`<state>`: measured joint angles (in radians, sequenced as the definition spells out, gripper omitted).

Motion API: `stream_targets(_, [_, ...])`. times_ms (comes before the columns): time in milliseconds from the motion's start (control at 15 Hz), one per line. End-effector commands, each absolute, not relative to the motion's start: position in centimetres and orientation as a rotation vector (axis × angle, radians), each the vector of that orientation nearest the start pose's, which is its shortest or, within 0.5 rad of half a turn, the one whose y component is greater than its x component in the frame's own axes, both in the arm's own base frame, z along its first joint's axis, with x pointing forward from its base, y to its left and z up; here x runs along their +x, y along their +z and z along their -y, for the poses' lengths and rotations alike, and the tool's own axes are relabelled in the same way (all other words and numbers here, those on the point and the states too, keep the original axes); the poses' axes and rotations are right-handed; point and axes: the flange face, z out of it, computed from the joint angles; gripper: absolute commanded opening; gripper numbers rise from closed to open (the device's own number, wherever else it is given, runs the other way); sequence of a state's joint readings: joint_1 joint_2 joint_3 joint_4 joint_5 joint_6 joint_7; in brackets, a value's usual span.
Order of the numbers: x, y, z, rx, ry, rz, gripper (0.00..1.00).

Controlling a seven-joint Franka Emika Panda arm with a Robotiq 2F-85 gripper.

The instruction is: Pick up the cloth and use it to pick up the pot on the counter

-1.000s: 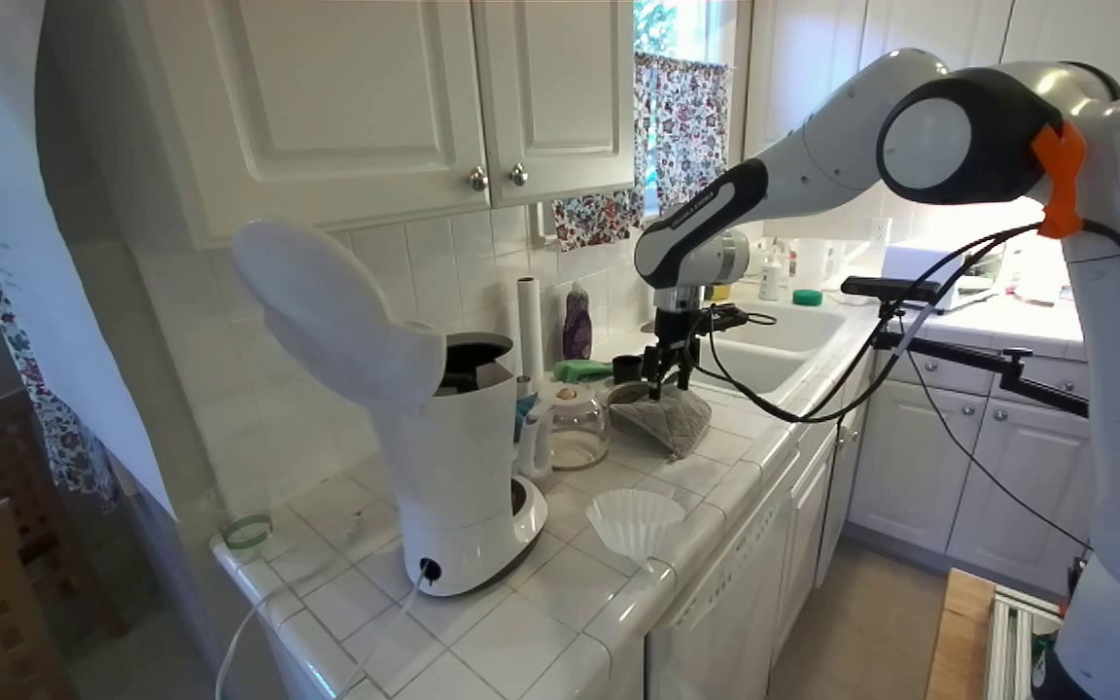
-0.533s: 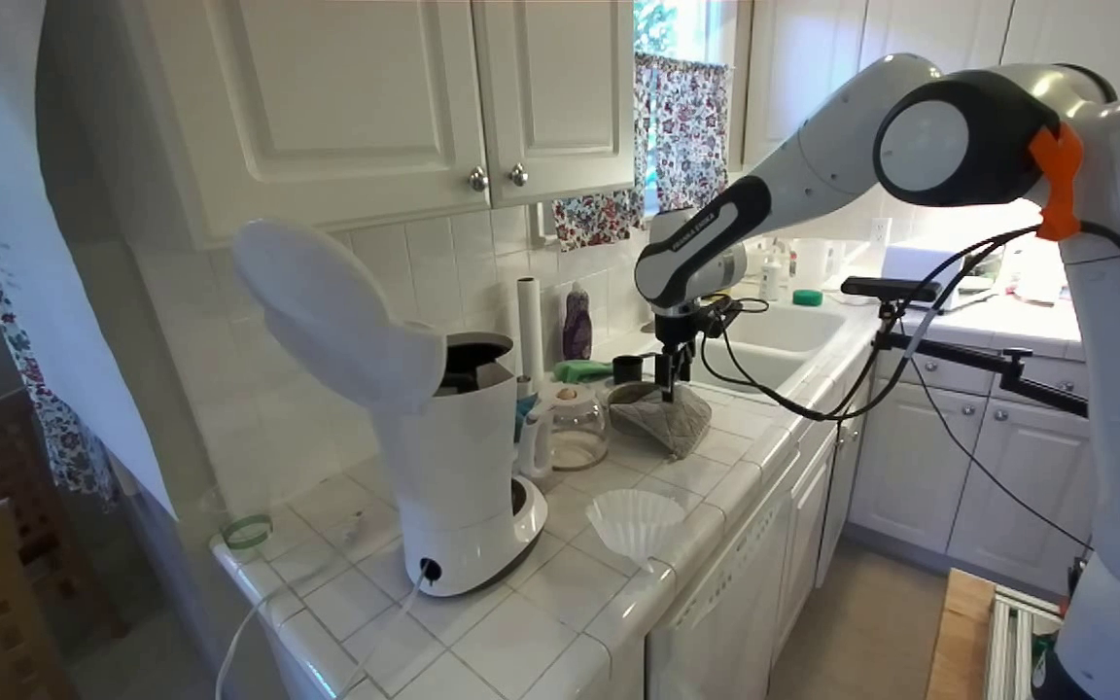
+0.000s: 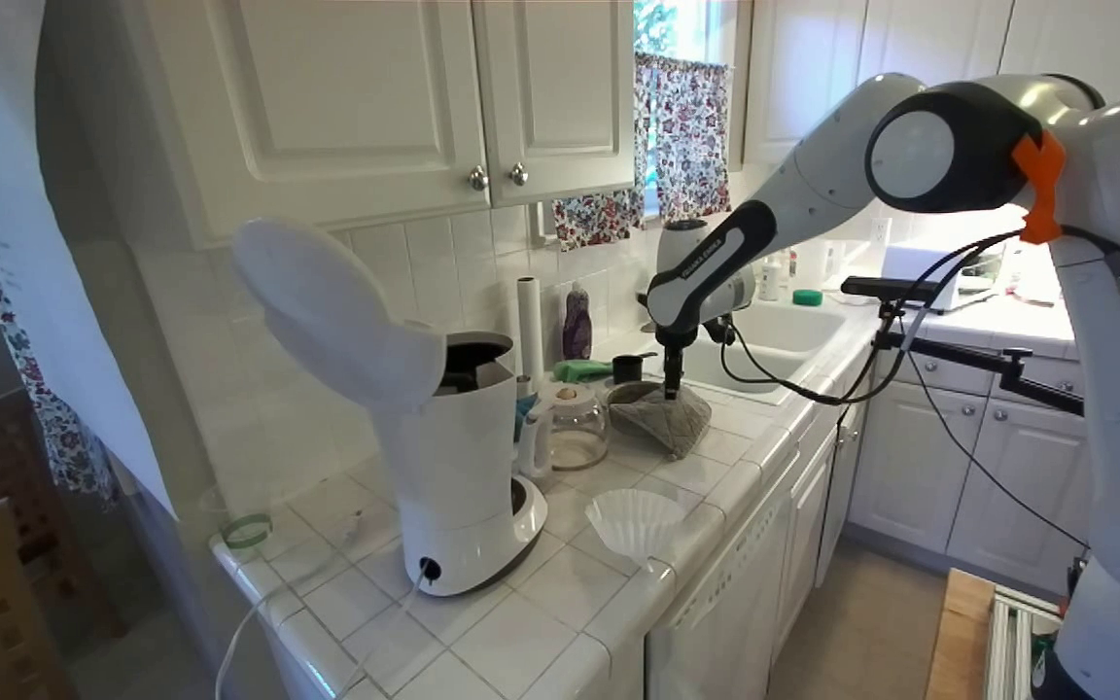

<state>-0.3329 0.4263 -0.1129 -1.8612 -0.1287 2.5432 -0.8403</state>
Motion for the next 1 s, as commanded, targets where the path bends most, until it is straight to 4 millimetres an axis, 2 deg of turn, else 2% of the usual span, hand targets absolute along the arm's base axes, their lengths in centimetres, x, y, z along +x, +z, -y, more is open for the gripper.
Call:
stream_targets(0, [59.1,31.4,28.1,-3.212,-0.382,1.128,1.0])
stream_targets(133, [58.7,31.6,27.9,-3.131,-0.468,1.254,1.0])
stream_targets(333, [58.3,31.5,27.5,-2.986,-0.495,1.322,1.0])
stream_targets(667, [57.2,31.6,28.4,-2.954,-0.283,1.282,1.0])
stream_targets(933, [57.9,31.4,29.0,-2.976,-0.182,1.368,1.0])
